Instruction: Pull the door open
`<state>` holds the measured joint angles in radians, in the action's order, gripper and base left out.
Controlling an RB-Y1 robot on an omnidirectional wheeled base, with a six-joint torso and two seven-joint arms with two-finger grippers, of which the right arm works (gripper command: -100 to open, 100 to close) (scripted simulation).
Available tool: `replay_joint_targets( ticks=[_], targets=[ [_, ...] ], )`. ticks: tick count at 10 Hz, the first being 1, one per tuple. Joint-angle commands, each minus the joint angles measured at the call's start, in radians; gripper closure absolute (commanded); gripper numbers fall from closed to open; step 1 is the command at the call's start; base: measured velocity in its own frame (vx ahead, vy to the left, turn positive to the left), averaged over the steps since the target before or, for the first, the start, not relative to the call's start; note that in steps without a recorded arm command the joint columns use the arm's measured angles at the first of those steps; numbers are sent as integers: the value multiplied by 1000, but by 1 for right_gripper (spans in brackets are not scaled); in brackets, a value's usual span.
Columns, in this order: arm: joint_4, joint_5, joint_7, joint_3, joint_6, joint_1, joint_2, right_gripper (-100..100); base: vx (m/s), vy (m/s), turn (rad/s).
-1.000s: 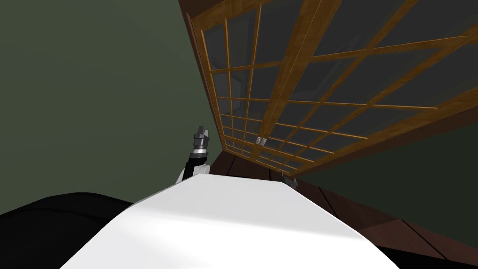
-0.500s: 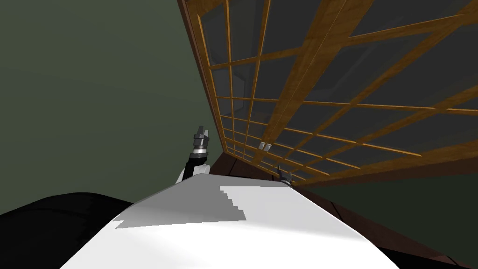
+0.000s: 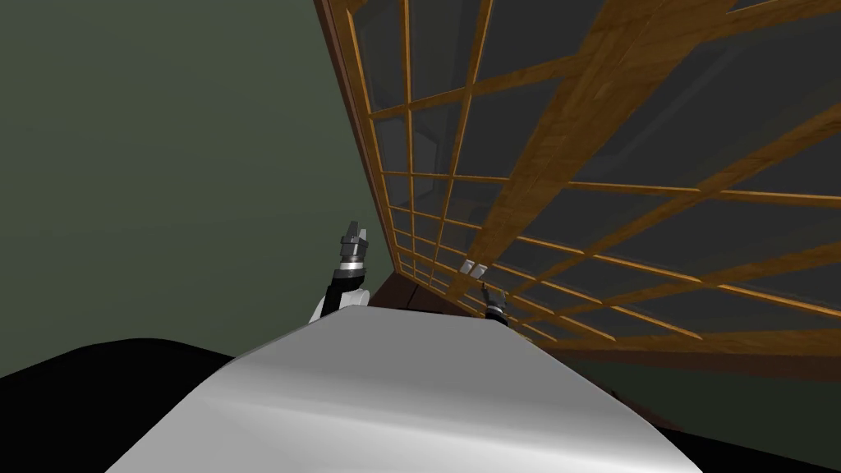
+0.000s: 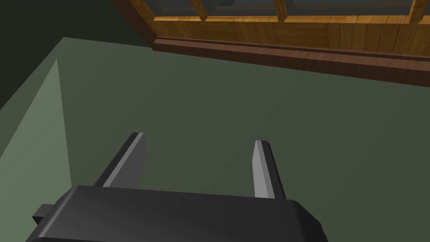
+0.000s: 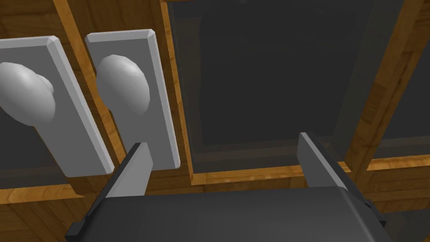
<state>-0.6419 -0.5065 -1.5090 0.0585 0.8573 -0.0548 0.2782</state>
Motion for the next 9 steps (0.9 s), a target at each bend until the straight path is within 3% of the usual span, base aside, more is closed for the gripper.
replay_joint_targets(
  ticks=[1,3,4,5,9],
  targets=[
    [-20,4,-1,-7,-2,16,-4,-100,219,30,79],
    [-33,8,-2,-16,-1,40,-10,-100,187,9,100],
    [-45,6,0,-13,-6,19,-10,-100,64,1,30],
    [-45,6,0,-13,-6,19,-10,100,-8,3,-25],
    [-45,6,0,-13,-6,19,-10,100,-12,1,6]
  ],
)
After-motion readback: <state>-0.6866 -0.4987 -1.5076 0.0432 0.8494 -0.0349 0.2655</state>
